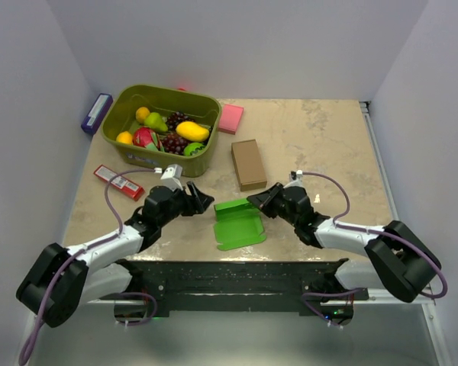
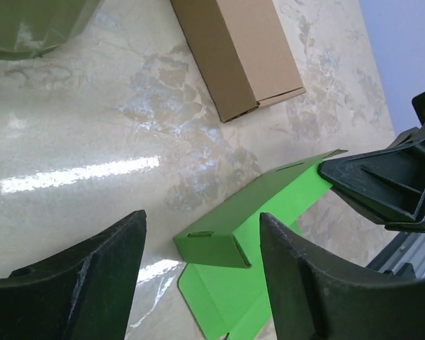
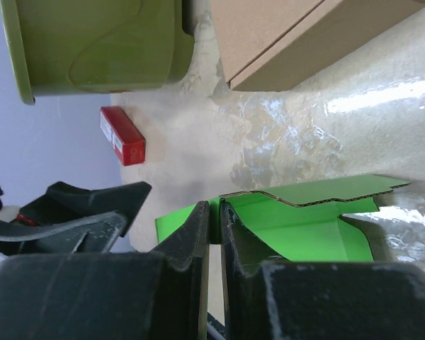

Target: Fold the paper box

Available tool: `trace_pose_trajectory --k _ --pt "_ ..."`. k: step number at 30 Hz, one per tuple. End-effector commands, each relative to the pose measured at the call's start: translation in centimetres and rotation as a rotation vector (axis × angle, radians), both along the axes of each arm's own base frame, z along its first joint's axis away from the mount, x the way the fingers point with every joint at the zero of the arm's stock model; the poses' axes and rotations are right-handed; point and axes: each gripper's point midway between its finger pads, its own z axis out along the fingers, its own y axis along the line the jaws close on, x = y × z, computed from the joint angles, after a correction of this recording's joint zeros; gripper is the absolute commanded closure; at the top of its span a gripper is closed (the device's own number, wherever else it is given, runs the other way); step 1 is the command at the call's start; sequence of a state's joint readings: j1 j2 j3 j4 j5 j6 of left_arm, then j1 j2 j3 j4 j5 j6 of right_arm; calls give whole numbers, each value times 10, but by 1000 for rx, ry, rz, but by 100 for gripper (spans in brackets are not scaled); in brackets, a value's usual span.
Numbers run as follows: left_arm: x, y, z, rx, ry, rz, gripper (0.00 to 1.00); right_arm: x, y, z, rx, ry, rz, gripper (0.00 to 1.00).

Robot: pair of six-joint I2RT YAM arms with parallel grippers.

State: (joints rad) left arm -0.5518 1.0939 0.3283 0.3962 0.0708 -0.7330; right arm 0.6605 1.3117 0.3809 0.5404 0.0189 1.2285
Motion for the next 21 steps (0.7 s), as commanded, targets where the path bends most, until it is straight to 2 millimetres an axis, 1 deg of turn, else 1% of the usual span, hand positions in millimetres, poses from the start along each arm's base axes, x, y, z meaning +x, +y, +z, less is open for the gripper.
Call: trace_pose_trajectory --k 1,2,3,5,6,8,13,17,21 --pt "1 -16 19 -117 -43 -39 32 9 -16 4 -11 -36 -99 100" --pt "0 -17 14 -122 -25 -39 33 9 -17 3 -12 -36 -102 100" --pt "1 -20 16 -135 -30 -43 33 8 -18 3 -14 -33 -104 100" --pt "-2 -24 9 -144 -11 -53 33 8 -18 4 -12 -35 -105 100" --pt "-2 -26 12 -158 -20 -56 34 8 -18 3 -12 -33 -106 100" --pt "-4 -31 7 -162 -5 -69 34 8 -18 2 -14 -33 -104 100" --pt "-6 -43 5 -165 0 -92 35 7 -20 1 -18 -32 -113 100" --pt "-5 -43 -2 -151 10 -81 39 7 -20 2 -16 -34 -111 100" --pt "-4 -46 -4 -154 15 -85 43 6 -22 1 -20 -34 -117 100"
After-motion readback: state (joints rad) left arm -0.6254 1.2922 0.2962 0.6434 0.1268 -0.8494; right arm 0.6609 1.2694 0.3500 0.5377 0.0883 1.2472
